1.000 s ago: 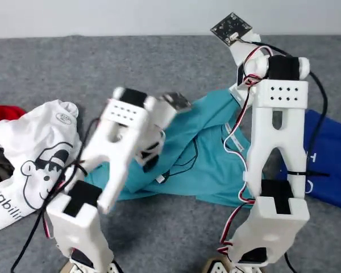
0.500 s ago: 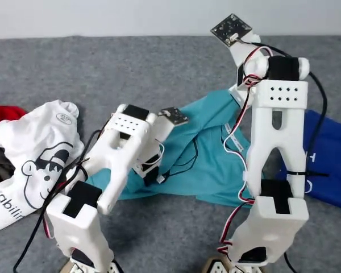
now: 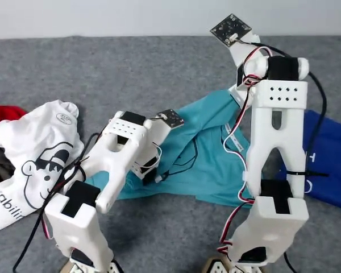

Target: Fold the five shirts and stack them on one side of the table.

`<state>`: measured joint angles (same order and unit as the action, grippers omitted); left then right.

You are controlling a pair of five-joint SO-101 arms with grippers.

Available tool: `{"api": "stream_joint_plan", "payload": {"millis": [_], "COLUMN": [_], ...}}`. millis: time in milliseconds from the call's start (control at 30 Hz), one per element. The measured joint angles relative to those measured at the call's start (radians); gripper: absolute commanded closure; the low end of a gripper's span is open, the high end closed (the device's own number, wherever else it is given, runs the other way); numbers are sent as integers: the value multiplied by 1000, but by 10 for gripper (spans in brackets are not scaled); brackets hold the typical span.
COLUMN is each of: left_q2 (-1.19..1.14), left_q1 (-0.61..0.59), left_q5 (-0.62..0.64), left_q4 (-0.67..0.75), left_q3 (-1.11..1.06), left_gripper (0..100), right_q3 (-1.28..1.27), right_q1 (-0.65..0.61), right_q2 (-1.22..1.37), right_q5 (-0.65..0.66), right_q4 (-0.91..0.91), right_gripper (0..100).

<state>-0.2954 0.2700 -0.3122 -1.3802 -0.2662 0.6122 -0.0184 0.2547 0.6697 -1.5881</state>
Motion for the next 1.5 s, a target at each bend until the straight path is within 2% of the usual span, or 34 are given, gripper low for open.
{"api": "stream_joint_plan", "payload": {"millis": [167,533,767,1067,1367,1500], "left_q2": [2,3,3,3,6,6], "left_q1": [-11,-11,3,21,18,-14], "left_q5": [0,0,-14,-69,-75,-87], "left_q4": [0,-5,-109,-264,-281,-245], "left_q3": [0,0,46,109,112,61], "left_gripper": [991,991,870,870,870,869], "right_q3": [0,0,0,0,0,0], "right_q1": [0,0,0,0,0,0], "right_q2": [0,0,0,0,0,0], "right_q5": [0,-3,-3,-3,-3,-3], "right_q4": [-28,-31,-31,-31,-31,-31], "right_gripper": [989,989,989,989,989,989]}}
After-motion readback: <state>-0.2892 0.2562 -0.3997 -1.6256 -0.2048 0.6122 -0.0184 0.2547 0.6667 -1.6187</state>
